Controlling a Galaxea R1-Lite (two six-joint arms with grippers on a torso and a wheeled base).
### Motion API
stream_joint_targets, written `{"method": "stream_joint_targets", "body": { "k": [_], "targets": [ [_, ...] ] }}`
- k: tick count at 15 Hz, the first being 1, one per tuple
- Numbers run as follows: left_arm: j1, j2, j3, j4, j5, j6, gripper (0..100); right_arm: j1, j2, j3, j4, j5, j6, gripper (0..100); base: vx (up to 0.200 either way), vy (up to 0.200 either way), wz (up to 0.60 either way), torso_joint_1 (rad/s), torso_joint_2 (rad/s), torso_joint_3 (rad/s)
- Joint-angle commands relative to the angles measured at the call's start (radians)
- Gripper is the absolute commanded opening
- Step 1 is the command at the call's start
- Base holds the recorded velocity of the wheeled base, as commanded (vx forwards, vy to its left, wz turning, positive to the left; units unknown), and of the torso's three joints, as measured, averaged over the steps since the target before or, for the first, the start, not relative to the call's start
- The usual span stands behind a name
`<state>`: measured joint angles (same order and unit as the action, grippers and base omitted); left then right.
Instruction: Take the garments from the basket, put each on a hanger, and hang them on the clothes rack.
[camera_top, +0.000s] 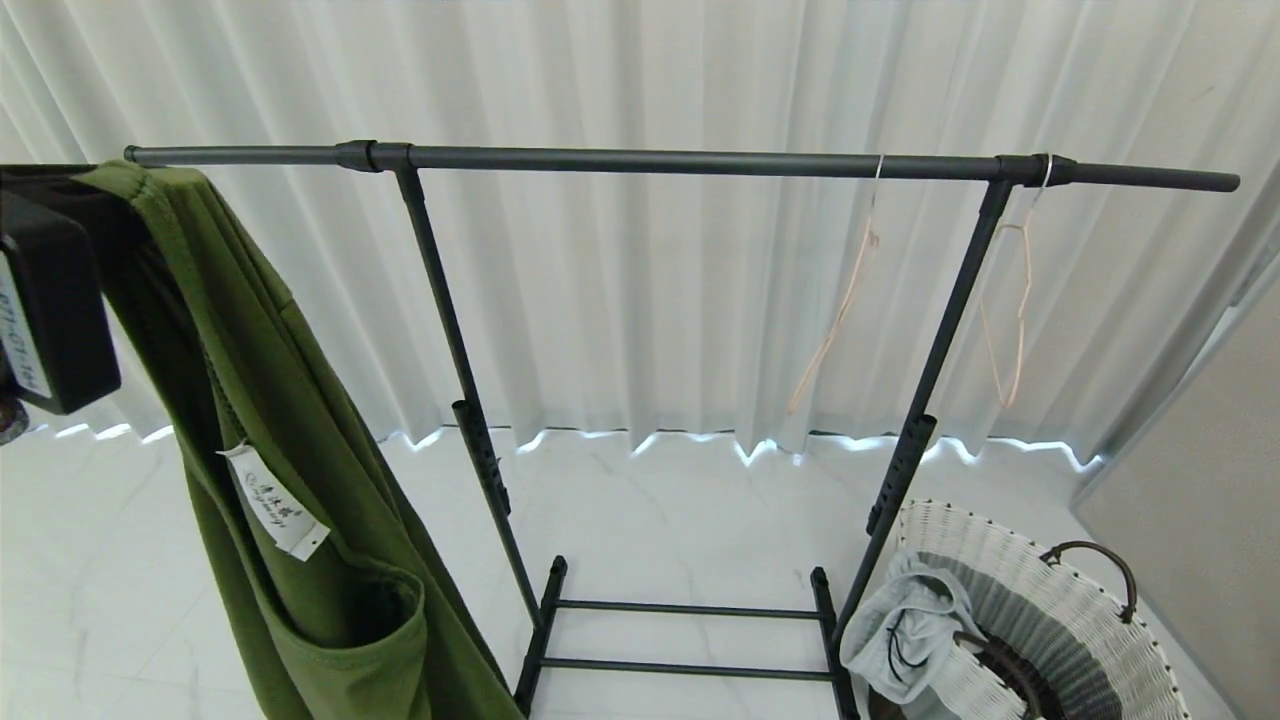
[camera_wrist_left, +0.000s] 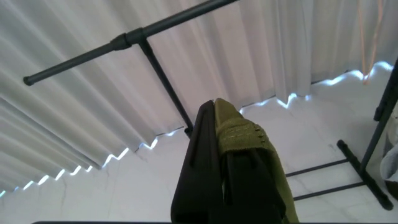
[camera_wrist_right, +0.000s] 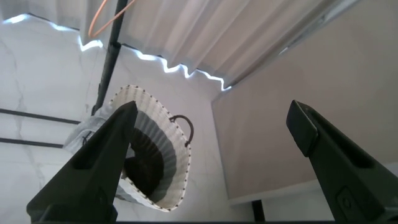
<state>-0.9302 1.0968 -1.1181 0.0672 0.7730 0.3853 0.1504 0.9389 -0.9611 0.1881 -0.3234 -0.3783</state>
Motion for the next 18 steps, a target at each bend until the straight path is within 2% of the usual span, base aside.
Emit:
{"method": "stream_joint_targets", "body": {
  "k": [1,16,18],
  "targets": [
    [0.002,0.005,0.0,-0.001,0.0,0.0,0,0.0,0.003,-0.001,-0.001,0.0,-0.001,100,0.2,0.0,0.0,0.012,0.0,-0.007],
    [0.002,0.0,0.037,-0.001,-0.001,-0.003,0,0.0,0.05,0.022,-0.002,-0.002,0.019,100,0.2,0.0,0.0,0.003,0.0,0.001],
    [0.002,-0.006,0.047,-0.001,-0.012,-0.006,0,-0.002,0.057,0.035,-0.002,0.006,0.039,100,0.0,0.0,0.0,0.0,0.0,0.0]
  ]
}}
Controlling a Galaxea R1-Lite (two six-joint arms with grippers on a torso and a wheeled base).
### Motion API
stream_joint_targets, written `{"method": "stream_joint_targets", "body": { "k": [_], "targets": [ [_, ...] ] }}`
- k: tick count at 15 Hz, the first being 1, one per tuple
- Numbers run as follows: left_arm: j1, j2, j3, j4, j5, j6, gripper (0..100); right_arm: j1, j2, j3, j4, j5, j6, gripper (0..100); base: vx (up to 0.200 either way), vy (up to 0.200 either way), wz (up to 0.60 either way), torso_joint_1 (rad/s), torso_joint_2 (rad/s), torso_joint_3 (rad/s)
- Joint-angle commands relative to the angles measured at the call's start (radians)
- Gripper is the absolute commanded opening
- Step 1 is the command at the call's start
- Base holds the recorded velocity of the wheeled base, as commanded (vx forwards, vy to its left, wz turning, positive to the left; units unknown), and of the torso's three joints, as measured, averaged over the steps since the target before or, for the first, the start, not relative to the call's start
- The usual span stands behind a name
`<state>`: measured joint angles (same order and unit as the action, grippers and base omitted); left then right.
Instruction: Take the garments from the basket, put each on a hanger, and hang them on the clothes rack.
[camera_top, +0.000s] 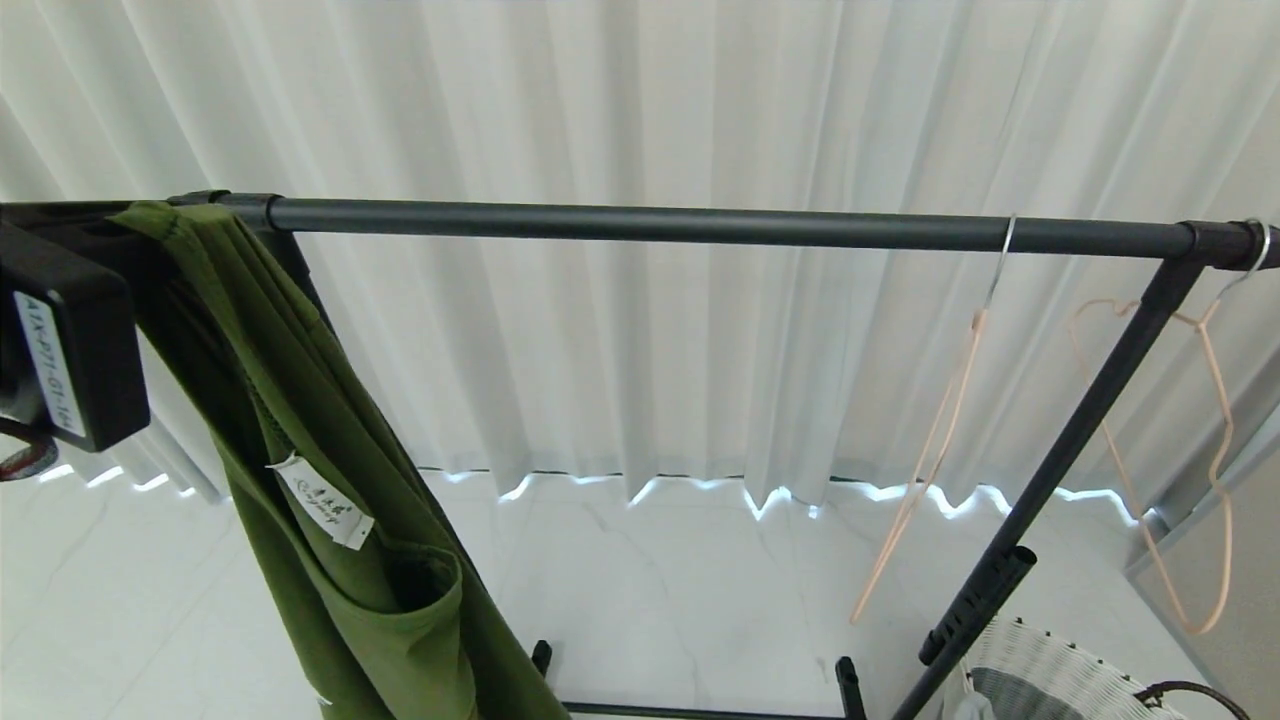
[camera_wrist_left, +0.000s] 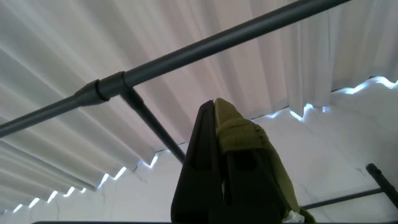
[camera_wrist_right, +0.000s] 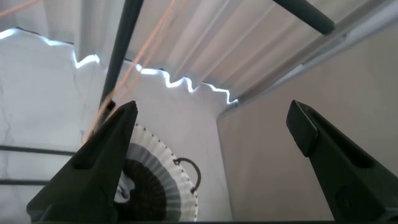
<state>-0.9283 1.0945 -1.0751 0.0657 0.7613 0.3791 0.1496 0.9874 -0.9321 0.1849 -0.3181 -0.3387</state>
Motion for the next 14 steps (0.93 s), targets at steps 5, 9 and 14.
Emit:
{"method": "stream_joint_targets", "body": {
  "k": [5,9,14],
  "targets": [
    [0.0,-0.062,0.073,0.0,0.0,0.003,0,-0.001,0.112,0.016,-0.001,0.051,0.149,100,0.0,0.0,0.0,0.0,0.0,0.0],
    [0.002,-0.09,0.101,0.0,0.0,0.003,0,0.005,0.218,0.019,-0.001,0.044,0.33,100,0.0,0.0,0.0,0.0,0.0,0.0],
    [0.002,-0.09,0.101,0.0,0.0,0.004,0,0.025,0.293,0.039,-0.002,0.017,0.524,100,0.0,0.0,0.0,0.0,0.0,0.0]
  ]
}}
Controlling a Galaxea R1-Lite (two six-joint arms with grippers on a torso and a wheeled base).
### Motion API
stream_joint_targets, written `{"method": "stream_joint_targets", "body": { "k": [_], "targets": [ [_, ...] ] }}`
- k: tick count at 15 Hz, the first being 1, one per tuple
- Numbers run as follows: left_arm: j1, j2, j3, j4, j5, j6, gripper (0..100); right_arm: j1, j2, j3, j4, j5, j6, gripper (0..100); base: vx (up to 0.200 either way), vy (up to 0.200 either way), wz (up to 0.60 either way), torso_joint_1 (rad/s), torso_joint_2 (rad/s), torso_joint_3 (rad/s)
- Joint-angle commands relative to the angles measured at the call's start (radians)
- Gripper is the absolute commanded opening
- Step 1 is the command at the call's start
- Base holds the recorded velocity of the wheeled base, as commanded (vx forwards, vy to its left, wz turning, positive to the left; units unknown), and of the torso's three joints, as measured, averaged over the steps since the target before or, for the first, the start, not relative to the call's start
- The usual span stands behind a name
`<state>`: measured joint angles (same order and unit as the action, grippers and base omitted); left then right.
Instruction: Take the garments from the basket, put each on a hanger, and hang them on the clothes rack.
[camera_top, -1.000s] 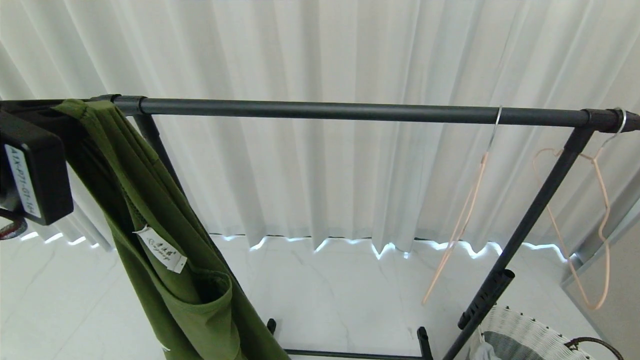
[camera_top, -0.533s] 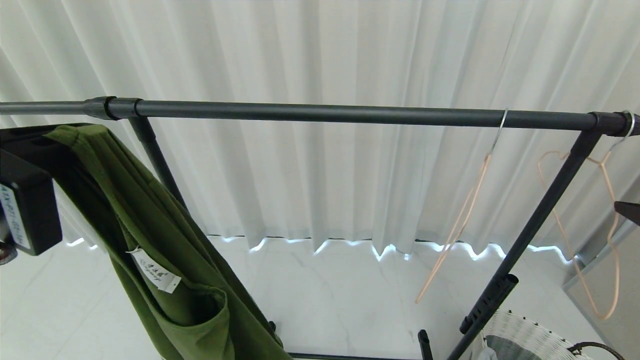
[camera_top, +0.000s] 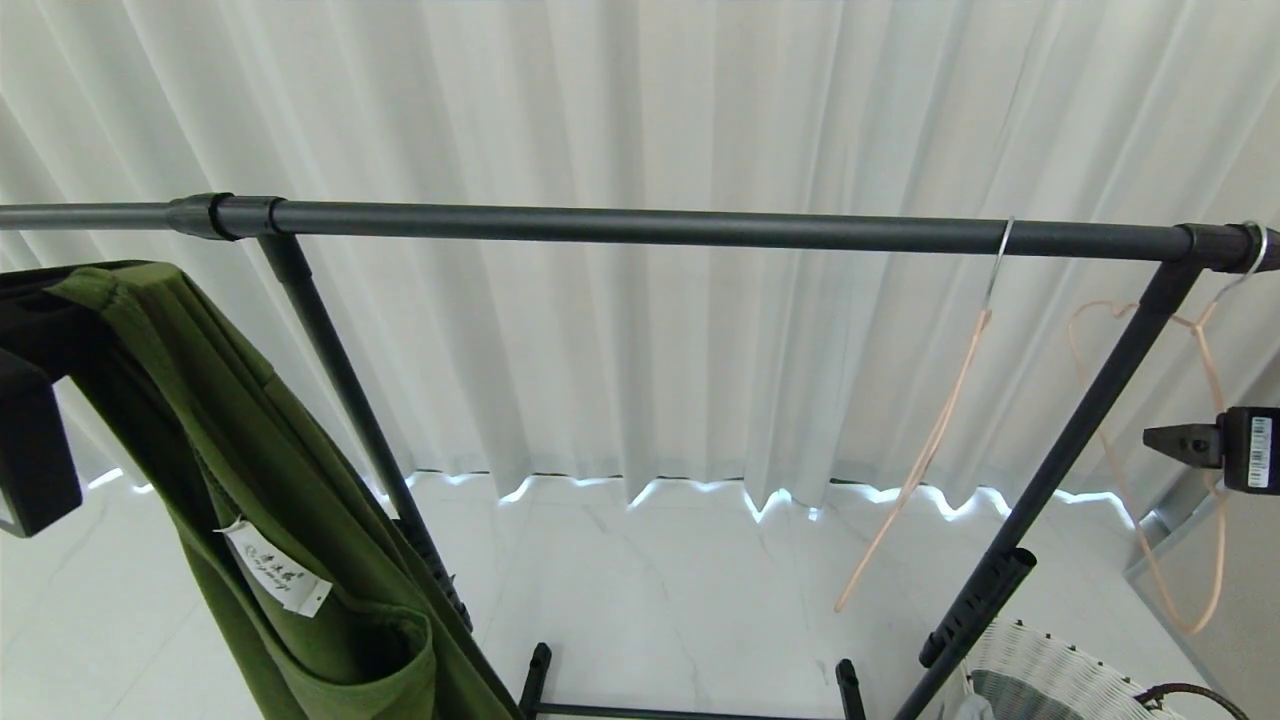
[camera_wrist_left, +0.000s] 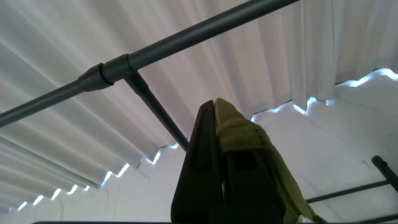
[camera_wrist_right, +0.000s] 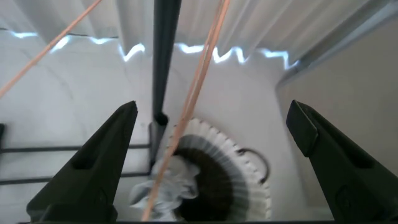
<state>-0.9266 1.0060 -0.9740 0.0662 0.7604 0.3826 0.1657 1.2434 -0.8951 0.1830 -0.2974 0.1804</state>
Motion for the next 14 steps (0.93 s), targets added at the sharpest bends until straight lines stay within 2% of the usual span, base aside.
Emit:
{"method": "stream_joint_targets", "body": {
  "k": [1,3,5,14],
  "targets": [
    [0.0,0.0,0.0,0.0,0.0,0.001,0,0.029,0.05,0.005,-0.005,-0.015,0.044,100,0.0,0.0,0.0,0.0,0.0,0.0],
    [0.0,0.0,0.0,0.0,0.0,0.001,0,0.074,0.085,0.016,-0.05,-0.068,0.109,100,0.0,0.0,0.0,0.0,0.0,0.0],
    [0.0,-0.001,-0.002,0.0,0.0,0.002,0,0.08,0.108,0.028,-0.069,-0.12,0.113,100,0.0,0.0,0.0,0.0,0.0,0.0],
    [0.0,0.0,0.003,0.0,0.0,0.001,0,0.08,0.062,0.074,-0.094,-0.123,0.12,100,0.0,0.0,0.0,0.0,0.0,0.0]
  ]
}}
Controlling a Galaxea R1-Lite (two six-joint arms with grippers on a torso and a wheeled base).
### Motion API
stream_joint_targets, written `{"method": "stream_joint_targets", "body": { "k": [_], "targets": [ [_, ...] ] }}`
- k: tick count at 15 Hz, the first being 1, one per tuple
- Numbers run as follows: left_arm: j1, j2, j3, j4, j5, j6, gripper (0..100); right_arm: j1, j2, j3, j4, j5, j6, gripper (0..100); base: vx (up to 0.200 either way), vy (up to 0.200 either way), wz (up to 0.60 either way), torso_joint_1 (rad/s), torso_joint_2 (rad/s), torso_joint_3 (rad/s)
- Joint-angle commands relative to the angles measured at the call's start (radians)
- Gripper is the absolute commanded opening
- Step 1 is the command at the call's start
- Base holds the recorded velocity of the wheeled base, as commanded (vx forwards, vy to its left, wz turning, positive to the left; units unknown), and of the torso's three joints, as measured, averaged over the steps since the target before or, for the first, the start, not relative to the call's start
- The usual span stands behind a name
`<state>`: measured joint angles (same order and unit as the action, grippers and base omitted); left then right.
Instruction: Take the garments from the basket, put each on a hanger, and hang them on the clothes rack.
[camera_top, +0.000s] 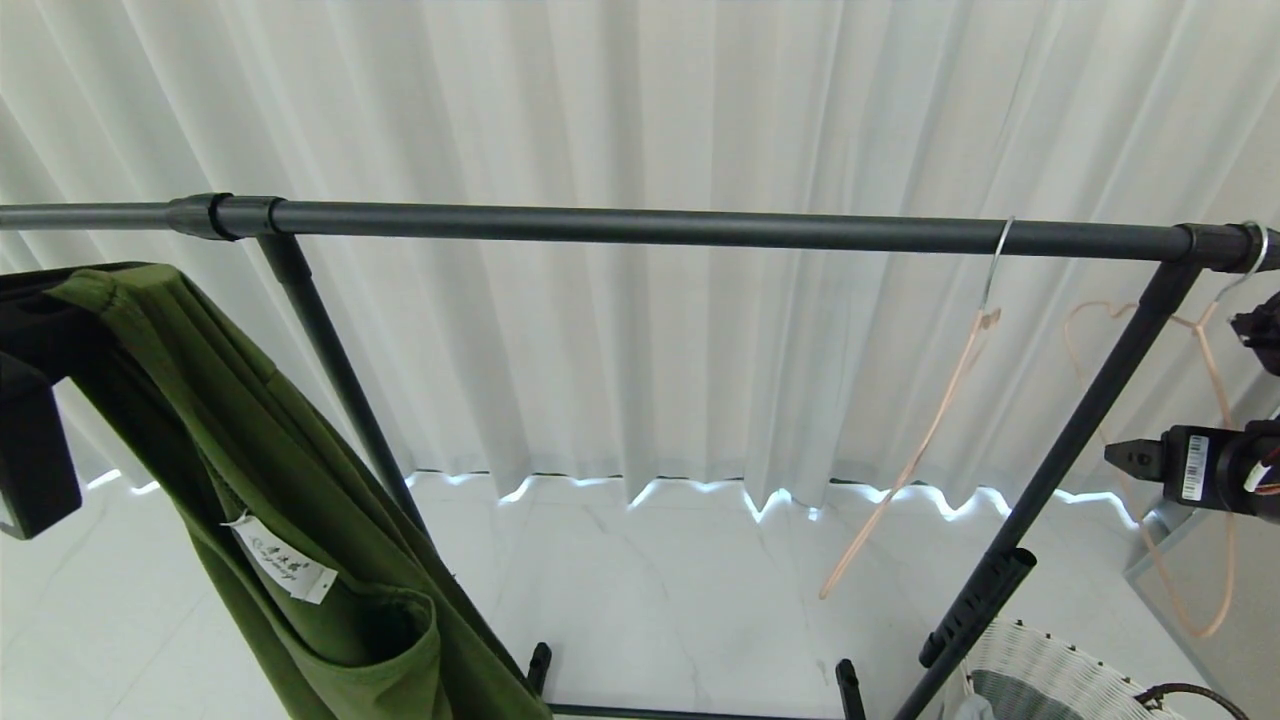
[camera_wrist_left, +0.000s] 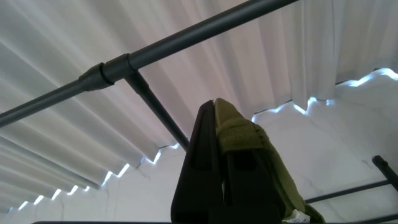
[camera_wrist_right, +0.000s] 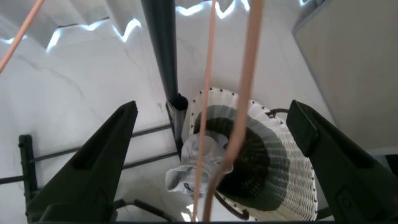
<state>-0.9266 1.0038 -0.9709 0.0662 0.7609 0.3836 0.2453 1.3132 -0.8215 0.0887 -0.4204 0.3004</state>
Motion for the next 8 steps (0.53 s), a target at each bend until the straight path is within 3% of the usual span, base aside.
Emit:
{"method": "stream_joint_targets", "body": {
  "k": [1,3,4,8],
  "targets": [
    [0.0,0.001,0.0,0.0,0.0,0.0,0,0.0,-0.008,0.007,0.0,0.0,0.0,100,0.0,0.0,0.0,0.0,0.0,0.0],
    [0.0,-0.002,0.0,0.0,0.0,0.0,0,0.0,-0.009,0.013,-0.001,0.0,0.0,100,0.0,0.0,0.0,0.0,0.0,0.0],
    [0.0,-0.002,0.0,0.0,0.0,0.0,0,0.0,-0.011,0.013,-0.001,0.0,0.0,0,0.0,0.0,0.0,0.0,0.0,0.0],
    [0.0,-0.005,0.001,0.0,0.0,0.0,0,-0.001,-0.011,0.012,-0.001,-0.001,-0.003,0,0.0,0.0,0.0,0.0,0.0,0.0]
  ]
}}
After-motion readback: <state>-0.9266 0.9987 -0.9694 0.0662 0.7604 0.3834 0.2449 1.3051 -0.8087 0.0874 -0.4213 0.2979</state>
